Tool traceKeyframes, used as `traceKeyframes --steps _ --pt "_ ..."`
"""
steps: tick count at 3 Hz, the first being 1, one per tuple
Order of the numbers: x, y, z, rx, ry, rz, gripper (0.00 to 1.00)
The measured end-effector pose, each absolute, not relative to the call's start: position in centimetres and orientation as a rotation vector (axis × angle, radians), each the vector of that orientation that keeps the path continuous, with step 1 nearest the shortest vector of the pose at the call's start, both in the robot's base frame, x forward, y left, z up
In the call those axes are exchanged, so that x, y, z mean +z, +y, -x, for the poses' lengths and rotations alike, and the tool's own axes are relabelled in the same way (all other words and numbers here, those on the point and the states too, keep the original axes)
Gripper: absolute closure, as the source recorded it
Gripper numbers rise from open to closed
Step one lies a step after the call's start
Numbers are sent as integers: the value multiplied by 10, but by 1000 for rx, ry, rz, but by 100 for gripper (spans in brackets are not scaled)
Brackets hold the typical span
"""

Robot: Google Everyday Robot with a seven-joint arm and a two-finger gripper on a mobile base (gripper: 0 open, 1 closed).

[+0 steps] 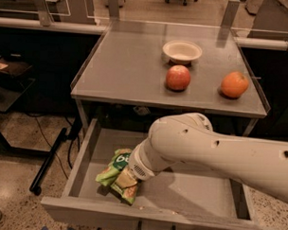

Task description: Place green rice chip bag into top drawer

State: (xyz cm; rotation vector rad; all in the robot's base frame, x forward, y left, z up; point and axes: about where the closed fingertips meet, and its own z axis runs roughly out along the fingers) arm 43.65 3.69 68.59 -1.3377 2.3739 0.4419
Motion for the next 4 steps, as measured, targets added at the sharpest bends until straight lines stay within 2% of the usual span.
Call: traceKeyframes --steps 2,3,4 --pt "686 37 -437 442 2374 1338 5" --pt "686 37 -437 442 2374 1338 0" --pt "686 37 -437 442 2374 1338 0"
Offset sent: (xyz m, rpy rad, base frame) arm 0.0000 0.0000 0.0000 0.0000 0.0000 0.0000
